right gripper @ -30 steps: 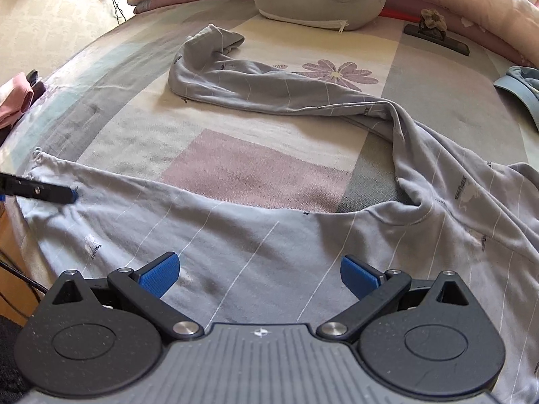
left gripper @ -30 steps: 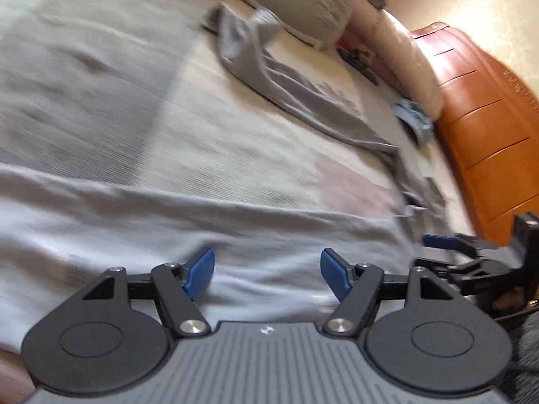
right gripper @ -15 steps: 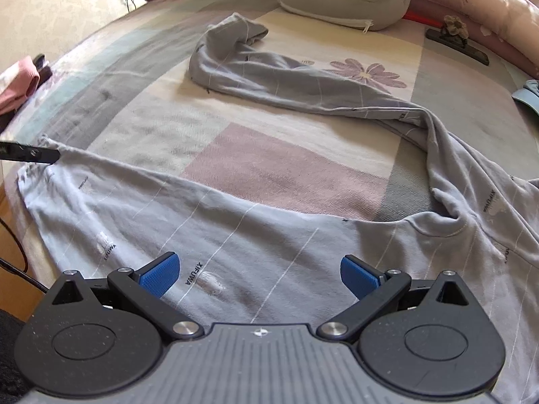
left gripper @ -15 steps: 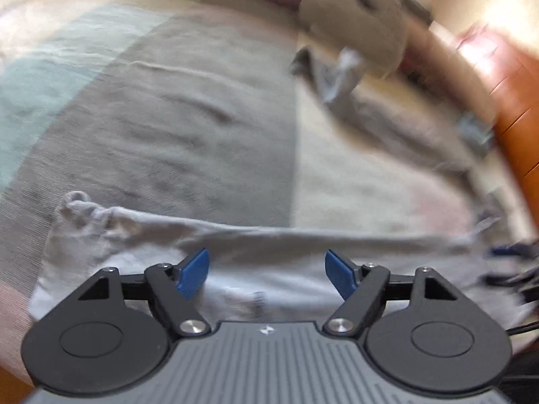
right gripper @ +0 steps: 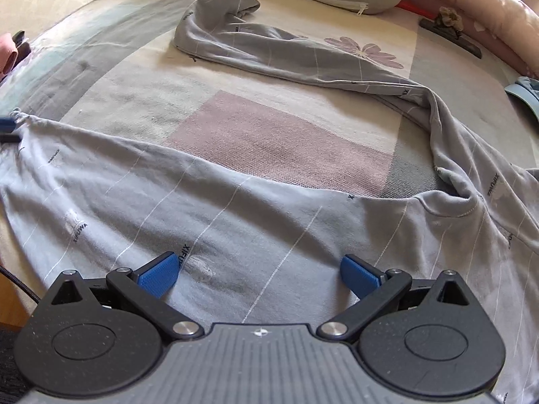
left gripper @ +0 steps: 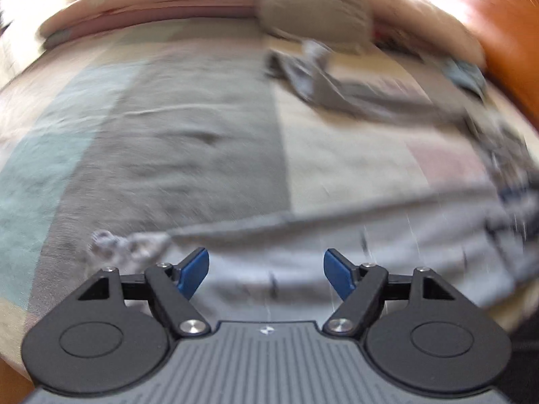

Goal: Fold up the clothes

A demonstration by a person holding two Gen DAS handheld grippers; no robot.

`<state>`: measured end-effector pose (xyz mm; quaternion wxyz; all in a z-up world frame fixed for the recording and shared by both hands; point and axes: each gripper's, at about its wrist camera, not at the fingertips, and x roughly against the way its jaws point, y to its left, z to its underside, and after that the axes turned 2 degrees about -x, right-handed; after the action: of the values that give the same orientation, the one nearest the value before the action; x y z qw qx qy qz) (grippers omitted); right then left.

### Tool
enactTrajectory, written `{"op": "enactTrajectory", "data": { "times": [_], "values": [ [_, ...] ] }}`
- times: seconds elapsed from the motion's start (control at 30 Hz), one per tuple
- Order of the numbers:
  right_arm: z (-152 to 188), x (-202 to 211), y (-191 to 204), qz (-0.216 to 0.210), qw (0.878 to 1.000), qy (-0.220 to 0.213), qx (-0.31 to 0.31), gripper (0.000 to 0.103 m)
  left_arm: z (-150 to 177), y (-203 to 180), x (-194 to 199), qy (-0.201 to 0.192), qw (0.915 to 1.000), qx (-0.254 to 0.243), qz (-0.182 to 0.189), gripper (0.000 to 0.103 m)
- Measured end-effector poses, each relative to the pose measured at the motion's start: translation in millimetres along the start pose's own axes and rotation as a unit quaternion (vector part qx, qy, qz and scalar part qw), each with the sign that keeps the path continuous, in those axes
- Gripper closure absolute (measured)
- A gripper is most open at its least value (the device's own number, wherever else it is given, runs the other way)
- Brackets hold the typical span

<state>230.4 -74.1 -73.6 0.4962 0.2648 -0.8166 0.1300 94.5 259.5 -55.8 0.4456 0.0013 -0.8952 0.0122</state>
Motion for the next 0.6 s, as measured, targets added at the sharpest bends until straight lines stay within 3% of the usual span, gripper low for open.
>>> {"op": "enactTrajectory", "data": {
  "times": [0.07,0.17,0.27,0.5,0.6],
  "values": [
    [-1,-1,1,0.003,1.000,-0.001,-0.001,0.000,13,-6,-3,0.015,0.9998,-0.013,-0.003,0.027],
    [-1,-1,1,0.004,1.000,-0.005,0.001,0.000,34,-1,5,0.024,0.9986,-0.025,-0.039,0.023],
    [2,-1,1,0.004,1.000,-0.014,0.002,0.000,46,24,19,0.033,0.9979,0.034,-0.044,0.020],
    [3,1,2,0.005,1.000,-0.021,0.006,0.000,11,25,22,-0.015,0.9988,0.048,-0.001,0.023],
    [3,9,2,0.000,1.000,-0.022,0.012,0.000,1,6,2,-0.018,0.9981,0.037,0.046,0.022]
  ]
}}
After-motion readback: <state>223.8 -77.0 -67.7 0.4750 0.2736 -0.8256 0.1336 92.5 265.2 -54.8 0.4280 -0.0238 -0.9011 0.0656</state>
